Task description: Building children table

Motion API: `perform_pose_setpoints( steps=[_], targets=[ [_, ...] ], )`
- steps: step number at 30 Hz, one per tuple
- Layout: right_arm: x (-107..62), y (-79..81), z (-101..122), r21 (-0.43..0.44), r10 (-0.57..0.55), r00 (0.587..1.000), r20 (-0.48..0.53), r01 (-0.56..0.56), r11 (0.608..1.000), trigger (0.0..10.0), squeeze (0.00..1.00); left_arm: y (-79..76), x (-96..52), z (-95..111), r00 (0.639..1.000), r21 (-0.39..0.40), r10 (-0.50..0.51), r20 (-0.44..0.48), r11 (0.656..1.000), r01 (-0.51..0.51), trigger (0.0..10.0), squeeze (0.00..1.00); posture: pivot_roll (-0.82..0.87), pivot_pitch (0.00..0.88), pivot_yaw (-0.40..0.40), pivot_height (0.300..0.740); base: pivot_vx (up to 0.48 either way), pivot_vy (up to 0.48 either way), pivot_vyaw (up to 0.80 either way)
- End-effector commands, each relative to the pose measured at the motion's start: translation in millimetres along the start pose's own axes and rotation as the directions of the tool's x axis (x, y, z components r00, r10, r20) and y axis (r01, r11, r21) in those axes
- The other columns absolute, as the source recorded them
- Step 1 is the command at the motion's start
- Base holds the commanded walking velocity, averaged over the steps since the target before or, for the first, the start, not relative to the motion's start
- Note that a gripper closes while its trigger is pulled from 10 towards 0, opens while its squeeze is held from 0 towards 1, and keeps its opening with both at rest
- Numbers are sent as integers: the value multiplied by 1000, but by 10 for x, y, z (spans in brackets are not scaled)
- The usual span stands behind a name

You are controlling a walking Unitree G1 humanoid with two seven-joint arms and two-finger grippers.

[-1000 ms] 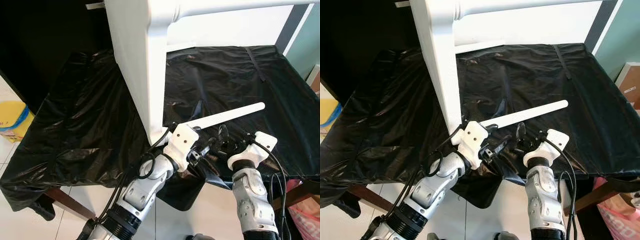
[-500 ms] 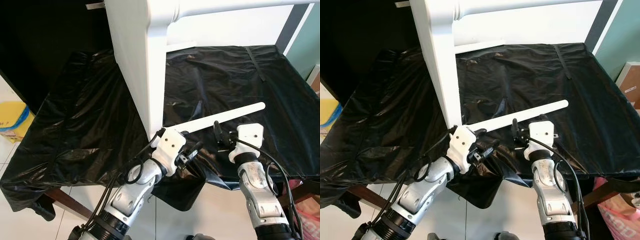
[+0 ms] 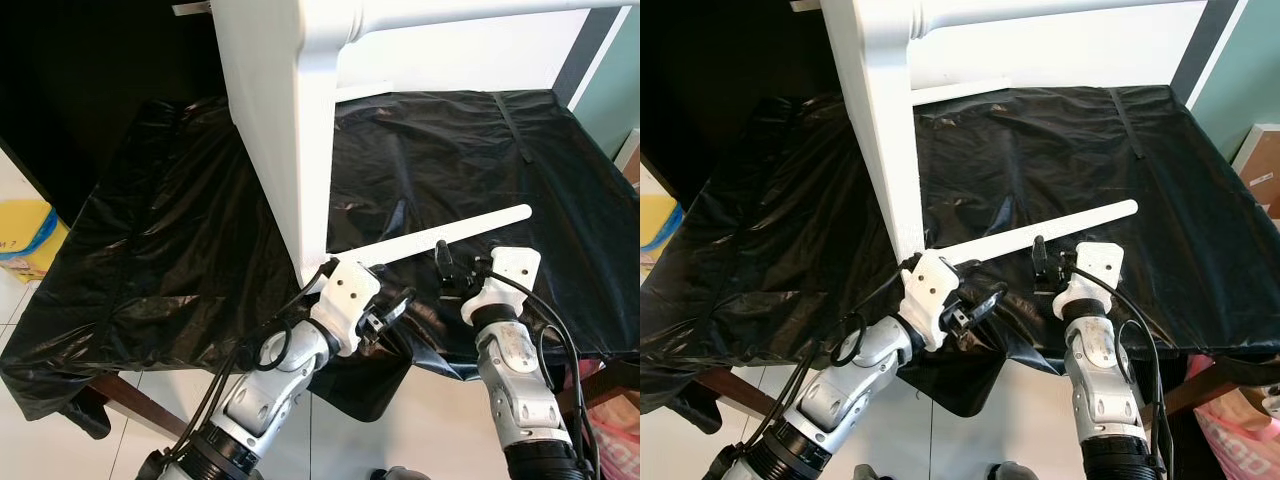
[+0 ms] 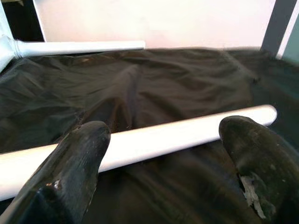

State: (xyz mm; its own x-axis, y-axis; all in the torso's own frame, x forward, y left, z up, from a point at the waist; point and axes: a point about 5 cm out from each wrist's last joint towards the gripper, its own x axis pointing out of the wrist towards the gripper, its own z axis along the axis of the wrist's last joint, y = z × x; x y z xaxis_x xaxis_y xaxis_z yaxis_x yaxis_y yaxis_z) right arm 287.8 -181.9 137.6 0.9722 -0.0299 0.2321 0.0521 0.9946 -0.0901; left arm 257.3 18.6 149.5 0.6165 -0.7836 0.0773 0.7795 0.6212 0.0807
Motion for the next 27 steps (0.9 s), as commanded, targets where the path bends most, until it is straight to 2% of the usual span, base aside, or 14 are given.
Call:
perform_pose_setpoints(
  steps=[1,3,4,6,8,12,15,19,21,23,24,25,27],
  targets=[
    [-18,49,-15,-55,36,999,9,-35,998,10000,0,-78,-53,17,984,-21,-176,4,984,176,10000,0,-167,99,6,740,0,0,0],
    [-7,73,2,-83,62,998,20,-60,995,10000,0,-72,-79,34,983,-35,-183,10,982,184,10000,0,-166,100,6,740,0,0,0],
    [18,140,23,-154,138,990,33,-132,979,10000,0,-66,-104,61,980,-18,-199,9,980,199,10000,0,-156,100,2,740,0,0,0],
    [18,140,23,-154,138,990,33,-132,979,10000,0,-66,-104,61,980,-18,-199,9,980,199,10000,0,-156,100,2,740,0,0,0],
    [54,181,39,-228,197,979,43,-182,956,10000,0,-64,-109,87,979,4,-205,5,979,205,10000,0,-150,99,-2,740,0,0,0],
    [126,188,86,-290,229,971,61,-203,935,10000,0,-58,-124,106,981,6,-196,2,981,196,10000,0,-137,97,-9,740,0,0,0],
    [205,169,133,-302,235,969,72,-203,931,10000,0,-41,-155,96,985,-4,-173,-6,985,173,10000,0,-122,90,-16,740,0,0,0],
    [251,131,150,-263,213,974,76,-187,946,10000,0,-27,-171,95,987,-5,-160,-10,987,160,10000,0,-120,89,-18,740,0,0,0],
    [285,53,148,-181,153,985,73,-138,974,10000,0,-10,-179,109,989,3,-150,-11,989,150,10000,0,-110,83,-26,740,0,0,0],
    [285,53,148,-181,153,985,73,-138,974,10000,0,-10,-179,109,989,3,-150,-11,989,150,10000,0,-110,83,-26,740,0,0,0],
    [297,11,138,-135,121,990,67,-111,985,10000,0,-3,-183,114,989,4,-147,-12,989,147,10000,0,-110,83,-26,740,0,0,0],
    [297,11,138,-135,121,990,67,-111,985,10000,0,-3,-183,114,989,4,-147,-12,989,147,10000,0,-110,83,-26,740,0,0,0],
    [296,-116,83,60,8,999,34,-10,998,10000,0,1,-197,112,990,-3,-140,-15,990,140,10000,0,-110,79,-25,740,0,0,0]
  ],
)
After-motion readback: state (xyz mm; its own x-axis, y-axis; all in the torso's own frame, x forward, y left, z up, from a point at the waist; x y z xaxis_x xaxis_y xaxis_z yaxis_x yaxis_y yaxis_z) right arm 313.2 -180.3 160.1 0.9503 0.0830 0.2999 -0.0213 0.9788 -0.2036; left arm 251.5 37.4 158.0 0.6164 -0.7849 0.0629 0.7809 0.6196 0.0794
